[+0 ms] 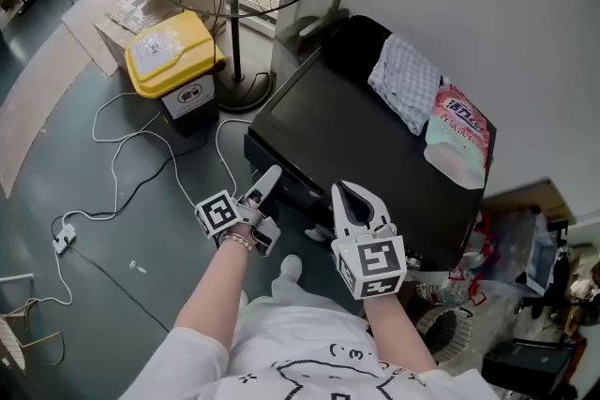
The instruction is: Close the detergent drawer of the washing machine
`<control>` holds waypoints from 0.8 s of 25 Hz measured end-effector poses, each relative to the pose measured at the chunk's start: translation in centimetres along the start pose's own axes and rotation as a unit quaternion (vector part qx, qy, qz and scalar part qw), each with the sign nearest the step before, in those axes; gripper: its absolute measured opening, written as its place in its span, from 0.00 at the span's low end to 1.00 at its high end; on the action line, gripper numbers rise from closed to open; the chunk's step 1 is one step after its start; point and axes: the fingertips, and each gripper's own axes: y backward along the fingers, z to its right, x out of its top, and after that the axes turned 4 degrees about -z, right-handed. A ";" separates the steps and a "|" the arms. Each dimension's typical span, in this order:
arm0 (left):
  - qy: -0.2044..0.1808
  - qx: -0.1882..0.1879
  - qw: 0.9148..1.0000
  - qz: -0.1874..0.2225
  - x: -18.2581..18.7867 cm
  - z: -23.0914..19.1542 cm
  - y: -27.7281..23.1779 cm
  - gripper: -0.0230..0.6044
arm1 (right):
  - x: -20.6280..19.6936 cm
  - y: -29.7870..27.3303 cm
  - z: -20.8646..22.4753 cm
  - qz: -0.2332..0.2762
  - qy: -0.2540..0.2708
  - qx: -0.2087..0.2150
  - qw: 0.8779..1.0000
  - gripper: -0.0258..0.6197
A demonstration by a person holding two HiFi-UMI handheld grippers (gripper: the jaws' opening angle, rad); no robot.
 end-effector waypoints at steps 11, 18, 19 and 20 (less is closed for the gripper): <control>0.002 0.017 1.000 0.004 0.4 -0.6 -1.3 0.59 | 0.5 -0.5 0.2 0.006 -0.001 0.006 1.000 0.04; -0.015 0.033 0.999 -0.005 0.5 -0.9 -1.2 0.59 | 0.3 -0.3 1.0 0.007 -0.009 -0.002 1.000 0.04; -0.021 0.041 0.999 -0.009 0.5 -0.9 -1.1 0.59 | 0.4 -0.3 0.9 0.008 -0.010 -0.003 1.000 0.04; -0.030 0.050 0.998 -0.013 0.6 -0.9 -1.0 0.59 | 0.4 -0.2 0.8 0.009 -0.012 -0.003 1.000 0.04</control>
